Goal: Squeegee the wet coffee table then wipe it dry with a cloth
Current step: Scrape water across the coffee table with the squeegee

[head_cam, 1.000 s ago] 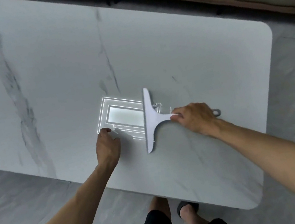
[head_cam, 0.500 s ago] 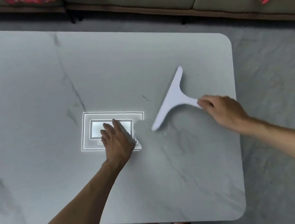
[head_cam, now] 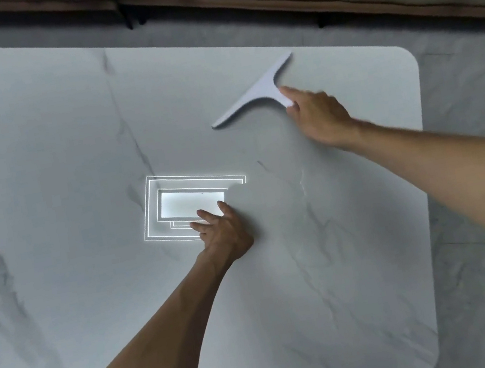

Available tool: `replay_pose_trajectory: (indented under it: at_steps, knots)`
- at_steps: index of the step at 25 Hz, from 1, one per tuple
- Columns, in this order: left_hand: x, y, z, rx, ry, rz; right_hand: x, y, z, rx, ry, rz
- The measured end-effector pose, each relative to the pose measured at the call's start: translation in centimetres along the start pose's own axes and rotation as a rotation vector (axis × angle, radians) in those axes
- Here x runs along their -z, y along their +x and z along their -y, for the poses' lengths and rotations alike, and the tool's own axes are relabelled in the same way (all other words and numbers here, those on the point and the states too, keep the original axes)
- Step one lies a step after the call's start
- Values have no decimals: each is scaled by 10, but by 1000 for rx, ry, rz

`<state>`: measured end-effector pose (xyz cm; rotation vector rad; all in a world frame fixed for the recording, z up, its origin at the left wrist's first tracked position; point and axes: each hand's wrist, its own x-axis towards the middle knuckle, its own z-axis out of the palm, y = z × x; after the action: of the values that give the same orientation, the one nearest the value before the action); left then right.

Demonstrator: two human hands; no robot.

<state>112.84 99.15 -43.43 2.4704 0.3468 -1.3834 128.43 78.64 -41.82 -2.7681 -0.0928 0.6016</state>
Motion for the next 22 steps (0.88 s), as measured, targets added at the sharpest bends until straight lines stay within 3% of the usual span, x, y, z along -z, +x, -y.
replay_pose_trajectory:
  at_steps: [8, 13, 17, 22]
  knots:
    - [8, -9, -13, 43, -3, 10, -1, -190, -92, -171, -95, 147]
    - [-3, -14, -18, -54, -53, -180, 40, -93, -96, -210, 88, -63]
    - [-21, -6, -49, -237, 51, -206, 53, -16, -87, -417, 289, -77]
    - [-26, 6, -73, -185, 96, -121, 19, -91, -103, -306, 130, -54]
